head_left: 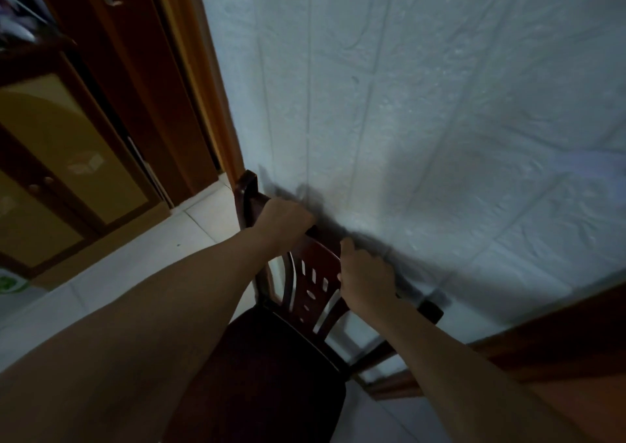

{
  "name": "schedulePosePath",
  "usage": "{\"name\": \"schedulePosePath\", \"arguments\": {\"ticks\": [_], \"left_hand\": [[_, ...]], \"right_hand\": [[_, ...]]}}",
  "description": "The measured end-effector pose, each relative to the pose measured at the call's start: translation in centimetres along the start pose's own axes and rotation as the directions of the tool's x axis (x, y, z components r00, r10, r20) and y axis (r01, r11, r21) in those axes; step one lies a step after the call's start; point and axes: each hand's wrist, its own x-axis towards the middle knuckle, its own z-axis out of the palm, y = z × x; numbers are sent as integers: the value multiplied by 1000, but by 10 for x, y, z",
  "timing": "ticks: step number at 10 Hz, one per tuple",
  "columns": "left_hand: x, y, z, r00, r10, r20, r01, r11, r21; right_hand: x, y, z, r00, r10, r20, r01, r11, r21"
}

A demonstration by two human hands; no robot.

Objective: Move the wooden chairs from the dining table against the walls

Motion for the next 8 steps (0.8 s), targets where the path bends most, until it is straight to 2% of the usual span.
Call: {"name": "schedulePosePath", "arguments": {"ticks": [2, 4, 6, 7, 8], "left_hand": [[3, 8, -7, 999, 38, 25, -37, 998, -50], [-15, -2, -2, 995, 79, 56, -74, 994, -84], [-32, -14, 0, 992, 124, 26, -122, 990, -71], [-35, -22, 4, 978, 206, 34, -203, 976, -83], [-48, -24, 5, 947, 303, 108, -278, 940, -196]], "right_hand": [[0, 0, -1, 998, 56, -9, -56, 997, -62], [-5, -7, 6, 993, 121, 15, -121, 993, -9], [-29, -29, 7, 960, 275, -45, -278, 956, -92], [-47, -43, 6, 942, 334, -23, -334, 939, -84], [-66, -58, 12, 907, 420, -13, -420, 906, -53]]}}
